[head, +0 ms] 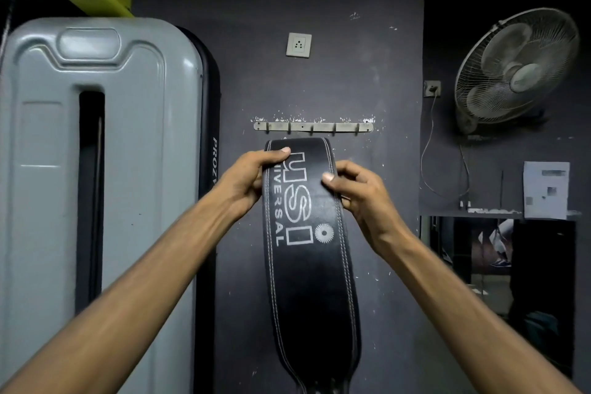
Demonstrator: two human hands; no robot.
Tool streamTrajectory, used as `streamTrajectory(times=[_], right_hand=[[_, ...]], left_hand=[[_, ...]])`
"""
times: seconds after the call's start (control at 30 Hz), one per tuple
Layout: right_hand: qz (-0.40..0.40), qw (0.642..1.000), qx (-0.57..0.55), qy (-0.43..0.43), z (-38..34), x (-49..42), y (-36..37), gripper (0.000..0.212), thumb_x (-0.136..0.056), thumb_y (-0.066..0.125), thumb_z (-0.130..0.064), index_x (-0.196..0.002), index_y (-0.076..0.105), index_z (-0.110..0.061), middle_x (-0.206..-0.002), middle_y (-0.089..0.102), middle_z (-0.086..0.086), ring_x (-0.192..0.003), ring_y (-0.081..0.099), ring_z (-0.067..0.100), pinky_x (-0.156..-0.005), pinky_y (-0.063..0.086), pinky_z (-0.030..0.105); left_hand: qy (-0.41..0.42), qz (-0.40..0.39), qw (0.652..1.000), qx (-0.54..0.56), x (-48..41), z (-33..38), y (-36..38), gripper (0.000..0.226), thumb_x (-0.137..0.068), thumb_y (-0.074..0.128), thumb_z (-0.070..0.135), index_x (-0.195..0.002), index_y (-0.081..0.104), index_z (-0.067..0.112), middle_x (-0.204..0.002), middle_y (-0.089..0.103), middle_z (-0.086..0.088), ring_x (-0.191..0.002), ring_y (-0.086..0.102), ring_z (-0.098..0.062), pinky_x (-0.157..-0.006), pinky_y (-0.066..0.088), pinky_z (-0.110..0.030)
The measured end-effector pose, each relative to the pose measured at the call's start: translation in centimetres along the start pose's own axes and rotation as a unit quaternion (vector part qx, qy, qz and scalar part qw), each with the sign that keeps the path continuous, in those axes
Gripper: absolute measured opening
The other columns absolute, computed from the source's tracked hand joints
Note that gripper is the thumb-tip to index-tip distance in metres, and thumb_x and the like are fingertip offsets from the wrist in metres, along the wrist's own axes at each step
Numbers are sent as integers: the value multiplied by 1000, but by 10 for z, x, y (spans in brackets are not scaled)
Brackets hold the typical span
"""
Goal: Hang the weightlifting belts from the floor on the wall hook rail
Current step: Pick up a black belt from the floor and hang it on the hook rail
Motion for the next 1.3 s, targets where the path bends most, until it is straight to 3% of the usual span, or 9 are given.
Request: streamTrajectory(times=[0.13, 0.23, 0.33, 0.5, 0.7, 0.87, 0.97, 1.17, 1.3], right_hand=[[8, 995, -17, 100, 3, -18, -6, 39, -84, 71, -53, -93, 68, -15, -75, 63, 3, -61, 53, 15, -58, 45, 23], [39, 991, -81, 100, 3, -35, -14, 44, -81, 78, -38, -106, 72, -2, -106, 75, 18, -88, 62, 33, -83, 51, 40], [53, 995, -62, 57, 3, -42, -20, 1, -89, 69, -8, -89, 69, -8, -81, 72, 1, -75, 67, 18, -68, 54, 27], [58, 997, -49, 32, 17, -26, -12, 25, -91, 67, -2, -116, 65, -1, -104, 75, 16, -97, 68, 29, -95, 50, 52], [10, 999, 18, -33, 13, -6, -12, 31, -81, 72, -13, -111, 67, -5, -100, 74, 8, -93, 69, 23, -85, 55, 43], [18, 999, -13, 40, 13, -24, -30, 36, -88, 70, -38, -107, 72, -7, -89, 67, 4, -78, 62, 18, -72, 46, 32], [10, 996, -41, 84, 12, -38, -30, 60, -81, 74, -51, -117, 72, -2, -101, 64, 26, -91, 54, 31, -84, 38, 42], [9, 996, -55, 67, 33, -40, -41, 12, -93, 69, -15, -84, 68, -6, -75, 70, 0, -71, 65, 15, -68, 51, 26], [-23, 1000, -20, 7, 48, -24, -38, 14, -97, 62, -3, -108, 70, 0, -93, 75, 8, -83, 71, 14, -68, 55, 20]], left_hand=[[75, -23, 995, -54, 5, 1, 14, 25, -89, 67, 9, -113, 65, 4, -98, 73, -11, -78, 72, -18, -76, 61, -29], [101, -40, 989, -103, 14, -2, 19, 43, -79, 74, 13, -120, 65, 5, -108, 73, -16, -93, 72, -26, -89, 59, -37], [80, -27, 990, -113, 13, -8, 11, 46, -76, 76, 23, -118, 69, 6, -112, 73, -18, -101, 68, -32, -99, 51, -45], [10, 2, 995, -103, -4, -7, 8, 60, -72, 82, 47, -113, 71, 3, -116, 70, -21, -107, 67, -39, -109, 42, -53], [41, 31, 998, -21, -25, 4, 15, 62, -63, 87, 29, -115, 71, -1, -123, 68, -25, -118, 64, -41, -108, 46, -53], [99, 39, 993, -48, -21, -5, 27, 31, -86, 71, 10, -113, 67, -5, -102, 70, -15, -92, 66, -25, -87, 55, -35], [125, 22, 989, -80, -13, -18, 37, 31, -87, 70, 8, -116, 67, -1, -94, 74, -6, -82, 69, -15, -71, 57, -23], [73, 8, 996, -57, -22, -44, 40, 22, -81, 71, 21, -100, 72, 10, -93, 70, -8, -79, 66, -16, -73, 48, -28], [-24, 23, 999, -26, -46, -62, 42, 36, -83, 72, 37, -105, 67, 10, -97, 63, -11, -91, 59, -25, -92, 48, -38]])
Point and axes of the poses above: each hand's wrist, its own x-axis away from the middle knuckle, its own y-axis out of the palm, z = x × y, the point moved 7 cm from there along -x, towards the middle knuckle
